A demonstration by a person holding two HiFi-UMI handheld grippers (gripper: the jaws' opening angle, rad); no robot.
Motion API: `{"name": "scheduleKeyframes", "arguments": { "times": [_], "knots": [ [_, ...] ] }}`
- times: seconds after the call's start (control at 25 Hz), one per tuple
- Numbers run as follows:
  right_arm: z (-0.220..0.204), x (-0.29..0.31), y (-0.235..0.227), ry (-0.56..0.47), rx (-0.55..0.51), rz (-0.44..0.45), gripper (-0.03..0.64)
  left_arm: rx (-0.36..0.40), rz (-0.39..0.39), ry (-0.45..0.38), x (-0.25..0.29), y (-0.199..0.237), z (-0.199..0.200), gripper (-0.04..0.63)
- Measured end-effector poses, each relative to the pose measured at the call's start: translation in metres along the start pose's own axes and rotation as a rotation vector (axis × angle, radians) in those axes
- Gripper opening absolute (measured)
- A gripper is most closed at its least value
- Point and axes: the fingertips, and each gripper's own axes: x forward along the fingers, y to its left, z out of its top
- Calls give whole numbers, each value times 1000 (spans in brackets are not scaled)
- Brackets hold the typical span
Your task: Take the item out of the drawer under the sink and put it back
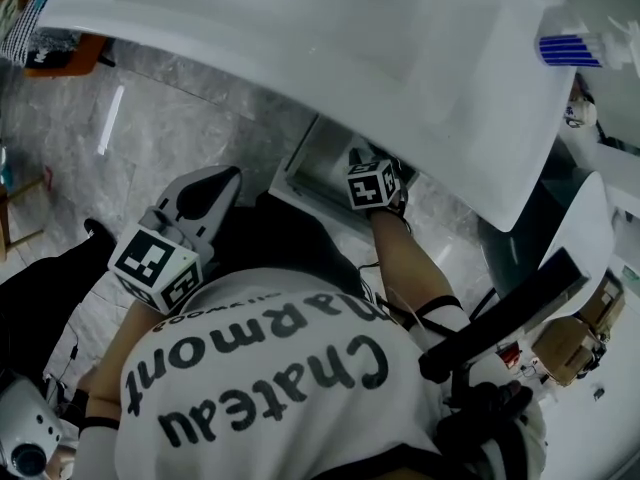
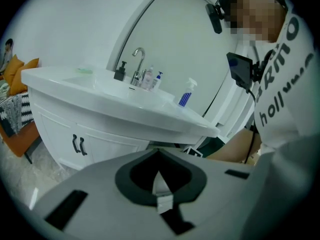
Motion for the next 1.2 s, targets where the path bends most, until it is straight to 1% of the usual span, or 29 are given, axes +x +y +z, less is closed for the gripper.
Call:
{"name": "scheduleKeyframes", "arguments": {
  "times": [0.16, 0.24, 0.4, 0.64, 0.72, 0.76, 0.92, 1.2],
  "knots": [
    [0, 0, -4, -22, 79, 17, 173, 3, -13, 7, 2, -4, -2, -3],
    [0, 0, -6, -28, 100, 25, 162, 12, -17, 7, 2, -4, -2, -3],
    [0, 0, -6, -27, 43, 40, 140, 11, 0, -8, 2, -1, 3, -3],
    [-2, -2, -10, -54, 31, 21, 102, 25, -16, -8, 8, -8, 5, -3],
    [-4, -2, -11, -52, 40, 20, 75, 28, -18, -4, 8, -8, 4, -3],
    [-5, -2, -12, -49, 49, 19, 49, 28, -17, -3, 8, -7, 4, -3],
    [-6, -2, -14, -39, 70, 29, 44, 30, -13, -13, 9, -6, 8, -3],
    [-6, -2, -12, -12, 41, 36, 40, 31, -1, -27, 9, -6, 9, -3]
  ]
}}
